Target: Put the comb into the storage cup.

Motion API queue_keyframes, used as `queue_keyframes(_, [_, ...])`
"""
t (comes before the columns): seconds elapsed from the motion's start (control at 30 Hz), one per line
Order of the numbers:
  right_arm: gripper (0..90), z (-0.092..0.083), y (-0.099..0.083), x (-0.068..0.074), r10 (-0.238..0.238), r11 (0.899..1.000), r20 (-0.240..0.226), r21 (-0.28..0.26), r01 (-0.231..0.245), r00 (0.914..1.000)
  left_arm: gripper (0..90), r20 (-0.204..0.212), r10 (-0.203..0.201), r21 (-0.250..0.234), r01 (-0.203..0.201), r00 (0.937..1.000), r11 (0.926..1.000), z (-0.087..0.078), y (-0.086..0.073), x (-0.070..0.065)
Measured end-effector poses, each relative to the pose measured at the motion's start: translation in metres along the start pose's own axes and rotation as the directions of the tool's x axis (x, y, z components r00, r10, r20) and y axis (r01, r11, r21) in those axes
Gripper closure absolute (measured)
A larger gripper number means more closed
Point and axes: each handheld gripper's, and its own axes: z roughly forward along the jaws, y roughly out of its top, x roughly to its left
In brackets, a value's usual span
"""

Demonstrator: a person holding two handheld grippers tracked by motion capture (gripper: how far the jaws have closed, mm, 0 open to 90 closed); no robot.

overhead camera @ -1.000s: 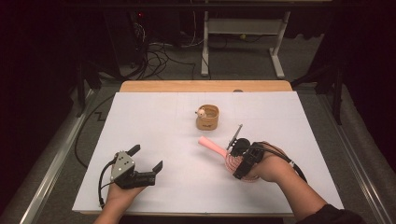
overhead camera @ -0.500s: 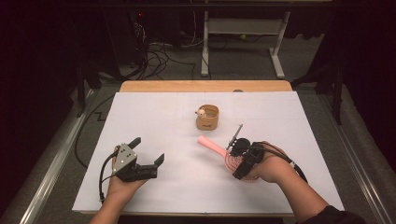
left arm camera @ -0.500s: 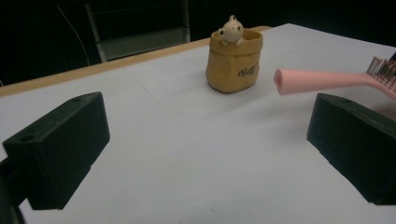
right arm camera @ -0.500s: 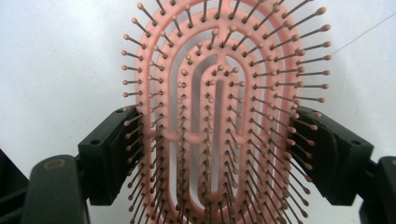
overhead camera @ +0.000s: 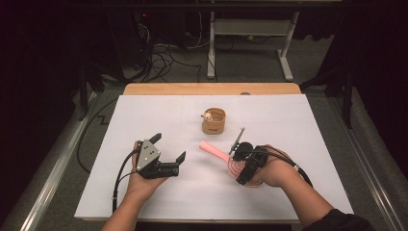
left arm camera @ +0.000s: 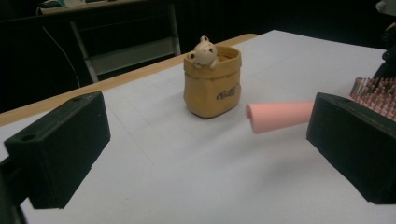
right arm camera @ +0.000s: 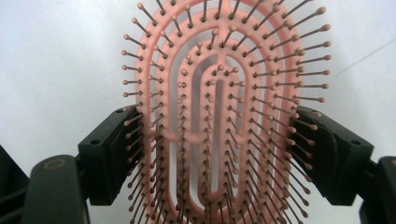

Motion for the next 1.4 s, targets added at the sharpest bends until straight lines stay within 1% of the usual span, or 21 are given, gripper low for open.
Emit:
queue_keyframes(0.1, [20.7,0.001,0.003,0.001,-0.006,1.000,-0.008,-0.005,0.006,0.9999,0.4,0.011,0.018,0.018,-0.019,0.9998,0.9997,0.002,-0.003,-0.004])
queue_keyframes(0.17, [20.7,0.002,0.004,0.002,-0.012,1.000,-0.010,-0.006,0.012,0.9999,0.4,0.016,0.017,0.019,-0.017,0.9997,0.9997,0.003,-0.005,-0.005])
queue_keyframes(0.2, [20.7,0.002,0.006,0.004,-0.013,1.000,-0.009,-0.004,0.013,0.9999,0.4,0.019,0.015,0.026,-0.015,0.9997,0.9995,0.003,-0.008,-0.005])
queue_keyframes(0.33, [20.7,0.001,0.009,0.006,-0.021,1.000,-0.015,-0.010,0.021,0.9997,0.3,0.027,0.021,0.038,-0.022,0.9994,0.9991,0.002,-0.012,-0.006])
queue_keyframes(0.37, [20.7,-0.001,0.011,0.008,-0.027,0.999,-0.009,-0.019,0.027,0.9996,0.4,0.032,0.036,0.043,-0.037,0.9988,0.9984,0.001,-0.015,-0.008])
queue_keyframes(0.43, [20.7,-0.003,0.012,0.009,-0.028,0.999,-0.009,-0.021,0.028,0.9996,0.4,0.039,0.048,0.047,-0.050,0.9981,0.9977,0.002,-0.016,-0.011])
queue_keyframes(0.47, [20.7,-0.002,0.013,0.009,-0.031,0.999,-0.010,-0.029,0.030,0.9995,0.4,0.039,0.048,0.047,-0.050,0.9981,0.9977,0.002,-0.016,-0.011])
queue_keyframes(0.5, [20.7,-0.003,0.014,0.009,-0.038,0.999,-0.011,-0.019,0.038,0.9992,0.4,0.043,0.059,0.054,-0.062,0.9973,0.9966,0.002,-0.018,-0.013])
queue_keyframes(0.53, [20.7,-0.003,0.015,0.009,-0.034,0.999,-0.009,-0.027,0.034,0.9994,0.4,0.042,0.068,0.055,-0.071,0.9968,0.9960,0.003,-0.018,-0.014])
queue_keyframes(0.57, [20.7,-0.002,0.015,0.009,-0.037,0.999,-0.009,-0.030,0.037,0.9993,0.3,0.042,0.068,0.055,-0.071,0.9968,0.9960,0.003,-0.018,-0.014])
queue_keyframes(0.6, [20.7,-0.002,0.016,0.009,-0.041,0.999,-0.005,-0.029,0.041,0.9991,0.4,0.042,0.083,0.059,-0.086,0.9956,0.9946,0.002,-0.019,-0.016])
queue_keyframes(0.63, [20.7,-0.002,0.017,0.010,-0.039,0.999,-0.009,-0.028,0.039,0.9992,0.4,0.044,0.088,0.063,-0.091,0.9952,0.9938,0.002,-0.019,-0.016])
queue_keyframes(0.73, [20.7,-0.001,0.019,0.011,-0.050,0.998,-0.013,-0.030,0.049,0.9987,0.4,0.041,0.090,0.065,-0.093,0.9951,0.9936,0.001,-0.019,-0.016])
queue_keyframes(0.8, [20.7,-0.001,0.020,0.012,-0.047,0.998,-0.018,-0.035,0.047,0.9987,0.4,0.039,0.091,0.064,-0.094,0.9951,0.9936,0.001,-0.020,-0.016])
queue_keyframes(1.07, [20.7,-0.001,0.023,0.013,-0.064,0.997,-0.026,-0.035,0.063,0.9976,0.4,0.036,0.092,0.067,-0.094,0.9951,0.9933,0.001,-0.021,-0.015])
queue_keyframes(1.27, [20.7,-0.003,0.023,0.013,-0.063,0.997,-0.022,-0.036,0.062,0.9977,0.4,0.031,0.093,0.065,-0.095,0.9951,0.9933,0.000,-0.022,-0.014])
queue_keyframes(1.4, [20.7,-0.005,0.022,0.016,-0.067,0.997,-0.022,-0.042,0.066,0.9975,0.4,0.030,0.104,0.066,-0.106,0.9941,0.9922,-0.001,-0.022,-0.016])
